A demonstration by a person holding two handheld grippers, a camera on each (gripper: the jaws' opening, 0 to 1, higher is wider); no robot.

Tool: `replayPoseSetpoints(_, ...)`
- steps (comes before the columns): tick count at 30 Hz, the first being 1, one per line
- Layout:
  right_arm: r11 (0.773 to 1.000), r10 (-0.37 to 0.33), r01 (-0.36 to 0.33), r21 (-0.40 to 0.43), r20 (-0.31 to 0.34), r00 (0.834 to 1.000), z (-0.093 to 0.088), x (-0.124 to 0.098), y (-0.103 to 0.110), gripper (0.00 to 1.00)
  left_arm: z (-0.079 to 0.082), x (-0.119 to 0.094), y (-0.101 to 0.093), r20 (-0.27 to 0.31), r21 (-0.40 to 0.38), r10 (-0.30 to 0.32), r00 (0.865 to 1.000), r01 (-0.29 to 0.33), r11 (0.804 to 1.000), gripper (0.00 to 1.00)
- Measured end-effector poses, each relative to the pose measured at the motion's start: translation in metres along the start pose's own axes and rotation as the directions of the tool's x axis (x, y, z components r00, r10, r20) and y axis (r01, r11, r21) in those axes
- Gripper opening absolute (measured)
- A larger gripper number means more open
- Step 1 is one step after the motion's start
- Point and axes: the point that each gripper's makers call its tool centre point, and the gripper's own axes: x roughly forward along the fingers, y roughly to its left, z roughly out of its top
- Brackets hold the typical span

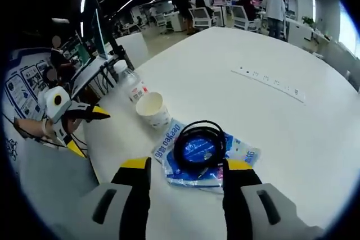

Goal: Arrange the tabletop items into an orderly group along one side of the table until the central work area is clear of visible clutter.

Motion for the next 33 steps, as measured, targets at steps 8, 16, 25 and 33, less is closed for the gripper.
replayPoseSetpoints(8, 0.999, -0.02, 0.019, 0.025, 0.023, 1.0, -0.008, -0.014, 0.003, 0.44, 0.012, 0.01, -0.017, -0.009, 0.015, -0.024, 1.0, 0.024, 1.0, 0.64)
replayPoseSetpoints(16, 0.998, -0.01, 0.007, 0.06, 0.043, 0.999, -0.016, -0.018, 0.008, 0.4, 0.032, 0.029, -0.026, -0.026, 0.083, -0.048, 0.998, 0.05, 0.995, 0.61)
replayPoseSetpoints(25, 0.987, 0.007, -0.018, 0.162, 0.071, 0.997, -0.033, -0.012, 0.008, 0.36, 0.052, 0.068, -0.018, -0.046, 0.114, -0.034, 0.998, 0.039, 0.993, 0.57)
replayPoseSetpoints(33, 0.968, -0.038, 0.012, 0.252, 0.101, 0.994, -0.039, -0.009, 0.003, 0.35, 0.069, 0.099, -0.011, -0.054, 0.116, -0.055, 0.997, 0.061, 0.991, 0.56)
